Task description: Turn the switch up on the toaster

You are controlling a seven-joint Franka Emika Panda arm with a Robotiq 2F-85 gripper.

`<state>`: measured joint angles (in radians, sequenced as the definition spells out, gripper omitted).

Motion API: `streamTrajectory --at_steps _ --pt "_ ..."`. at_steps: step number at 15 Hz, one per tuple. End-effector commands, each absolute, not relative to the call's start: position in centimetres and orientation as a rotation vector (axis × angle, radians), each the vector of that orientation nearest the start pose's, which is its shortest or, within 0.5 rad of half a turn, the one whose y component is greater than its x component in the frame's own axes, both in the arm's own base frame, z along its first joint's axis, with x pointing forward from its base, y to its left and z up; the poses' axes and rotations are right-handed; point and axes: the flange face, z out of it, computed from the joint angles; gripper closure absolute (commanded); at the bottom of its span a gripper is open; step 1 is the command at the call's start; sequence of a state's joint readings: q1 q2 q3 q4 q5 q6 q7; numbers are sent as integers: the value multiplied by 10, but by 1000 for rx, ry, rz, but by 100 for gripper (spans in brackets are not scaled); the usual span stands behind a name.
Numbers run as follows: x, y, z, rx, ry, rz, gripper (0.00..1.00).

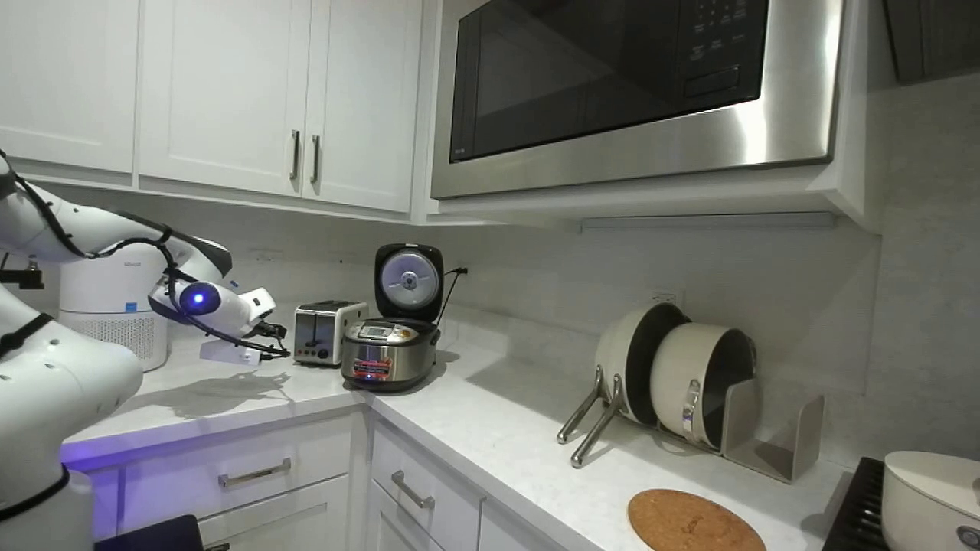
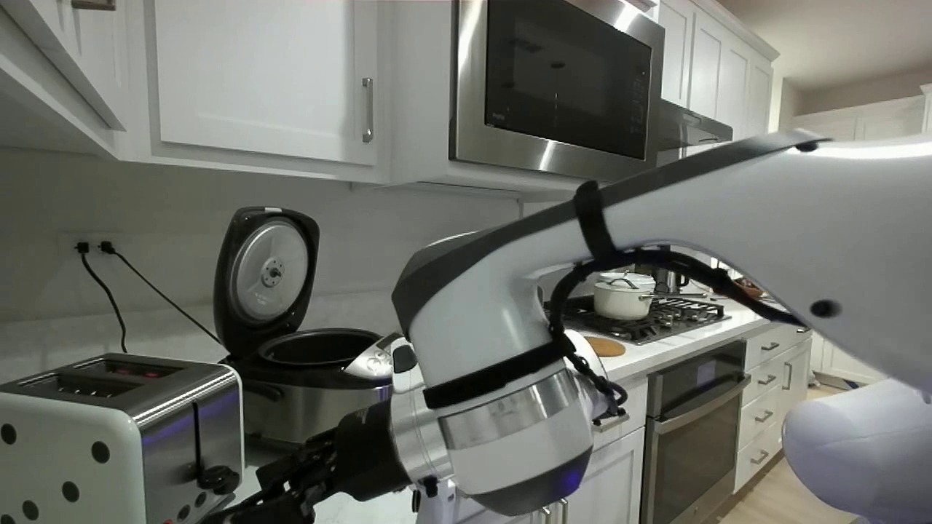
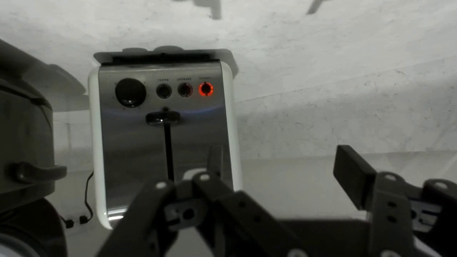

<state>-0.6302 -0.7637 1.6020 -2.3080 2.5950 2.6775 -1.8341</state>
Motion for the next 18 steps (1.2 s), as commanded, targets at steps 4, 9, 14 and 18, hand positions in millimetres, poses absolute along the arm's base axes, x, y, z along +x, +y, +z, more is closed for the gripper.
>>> streamTrajectory --at_steps 4,9,14,18 --pt "323 430 318 -2145 -926 -1335 73" --pt "332 441 316 -2247 -970 -1273 100" --pt "335 452 328 -2353 -1008 -1134 100" --pt "343 457 333 -2410 -1005 -1029 100"
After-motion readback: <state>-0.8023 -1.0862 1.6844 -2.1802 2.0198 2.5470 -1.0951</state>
